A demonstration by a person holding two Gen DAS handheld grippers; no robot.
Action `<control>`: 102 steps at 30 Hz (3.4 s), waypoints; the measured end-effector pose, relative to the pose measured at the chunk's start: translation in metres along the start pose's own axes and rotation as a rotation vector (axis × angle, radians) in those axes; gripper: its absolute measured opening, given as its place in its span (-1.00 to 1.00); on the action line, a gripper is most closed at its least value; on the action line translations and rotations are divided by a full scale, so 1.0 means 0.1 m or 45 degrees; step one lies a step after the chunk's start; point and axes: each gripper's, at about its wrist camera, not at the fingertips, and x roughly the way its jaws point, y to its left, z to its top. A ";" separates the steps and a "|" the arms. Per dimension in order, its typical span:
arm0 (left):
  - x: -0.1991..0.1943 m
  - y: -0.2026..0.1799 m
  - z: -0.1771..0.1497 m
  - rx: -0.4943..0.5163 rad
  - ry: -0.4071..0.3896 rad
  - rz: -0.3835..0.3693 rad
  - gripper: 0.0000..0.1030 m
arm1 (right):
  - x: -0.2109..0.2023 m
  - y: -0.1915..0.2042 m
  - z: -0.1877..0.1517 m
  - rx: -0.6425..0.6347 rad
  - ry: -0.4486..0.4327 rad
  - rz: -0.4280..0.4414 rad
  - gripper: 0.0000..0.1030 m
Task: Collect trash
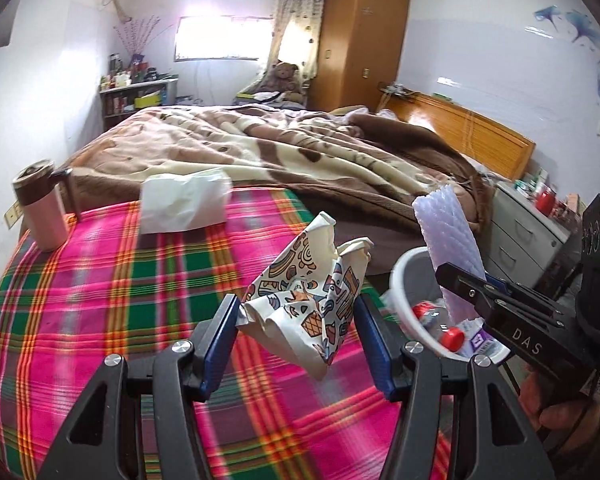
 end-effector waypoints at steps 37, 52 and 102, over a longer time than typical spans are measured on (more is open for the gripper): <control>0.90 -1.71 0.13 0.245 0.128 -0.202 0.18 | -0.20 -1.38 -0.15 0.236 0.084 -0.355 -0.45; 1.03 -1.84 0.12 0.253 0.164 -0.220 0.32 | -0.07 -1.49 -0.21 0.221 0.181 -0.370 -0.31; -0.11 -1.05 -0.52 0.121 -0.055 0.063 0.59 | -0.72 -0.49 -0.55 0.074 -0.148 -0.287 0.24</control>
